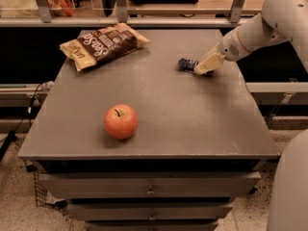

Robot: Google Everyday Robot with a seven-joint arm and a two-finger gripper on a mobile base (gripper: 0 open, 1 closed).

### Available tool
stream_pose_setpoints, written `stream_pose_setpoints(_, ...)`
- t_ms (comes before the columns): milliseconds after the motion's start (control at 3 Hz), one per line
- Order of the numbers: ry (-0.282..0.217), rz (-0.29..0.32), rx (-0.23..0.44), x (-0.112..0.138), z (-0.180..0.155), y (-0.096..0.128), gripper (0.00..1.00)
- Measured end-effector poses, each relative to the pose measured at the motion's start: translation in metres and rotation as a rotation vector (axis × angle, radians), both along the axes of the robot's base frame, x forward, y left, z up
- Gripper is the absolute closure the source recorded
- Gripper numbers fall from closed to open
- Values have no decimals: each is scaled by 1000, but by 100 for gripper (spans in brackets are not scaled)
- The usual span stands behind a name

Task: Move rxbar blueberry near brown chip bag

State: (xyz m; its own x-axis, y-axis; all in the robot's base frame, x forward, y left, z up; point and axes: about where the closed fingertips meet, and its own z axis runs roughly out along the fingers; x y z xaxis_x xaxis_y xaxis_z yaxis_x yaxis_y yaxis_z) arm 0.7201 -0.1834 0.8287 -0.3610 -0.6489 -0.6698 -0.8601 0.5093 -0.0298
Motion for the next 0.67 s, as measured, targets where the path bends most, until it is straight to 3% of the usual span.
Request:
stream_pose_setpoints(333,0,0,0,0,0,0,100)
stream_pose_setpoints(667,-154,-1,45,-9,80,9,100)
